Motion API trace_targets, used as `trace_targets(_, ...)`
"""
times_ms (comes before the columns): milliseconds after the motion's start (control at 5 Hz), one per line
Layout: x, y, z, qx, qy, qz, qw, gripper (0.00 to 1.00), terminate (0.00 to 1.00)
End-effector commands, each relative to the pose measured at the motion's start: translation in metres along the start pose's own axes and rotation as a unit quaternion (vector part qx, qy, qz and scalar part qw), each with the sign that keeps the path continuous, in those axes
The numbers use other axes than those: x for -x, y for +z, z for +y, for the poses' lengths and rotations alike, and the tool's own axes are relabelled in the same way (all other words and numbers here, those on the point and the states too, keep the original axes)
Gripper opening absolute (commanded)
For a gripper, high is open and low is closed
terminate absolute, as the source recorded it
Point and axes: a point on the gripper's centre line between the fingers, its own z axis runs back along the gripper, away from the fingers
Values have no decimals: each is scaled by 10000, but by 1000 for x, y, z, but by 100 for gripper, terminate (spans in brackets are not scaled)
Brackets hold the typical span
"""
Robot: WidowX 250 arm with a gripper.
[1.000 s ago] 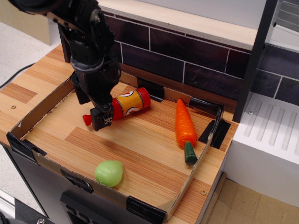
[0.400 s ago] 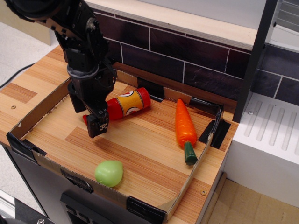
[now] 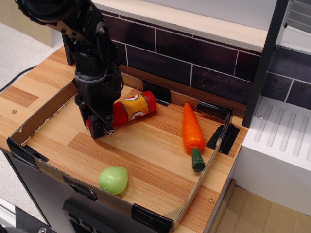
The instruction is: Upright hot sauce bottle
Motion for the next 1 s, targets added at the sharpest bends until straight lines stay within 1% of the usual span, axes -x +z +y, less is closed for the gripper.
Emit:
trace_targets(0, 0, 26, 6, -21, 33, -289, 9996, 0, 0)
trace_targets(200, 5, 45, 7, -76, 94, -184, 9998, 0, 0)
trace_targets(400, 15, 63, 4, -168, 128, 286, 9994, 0, 0)
trace_targets(600, 30, 73, -1, -244, 156, 1003, 9945, 0, 0)
trace_targets(800, 45, 79, -7, -355, 123, 1541, 9873, 0, 0)
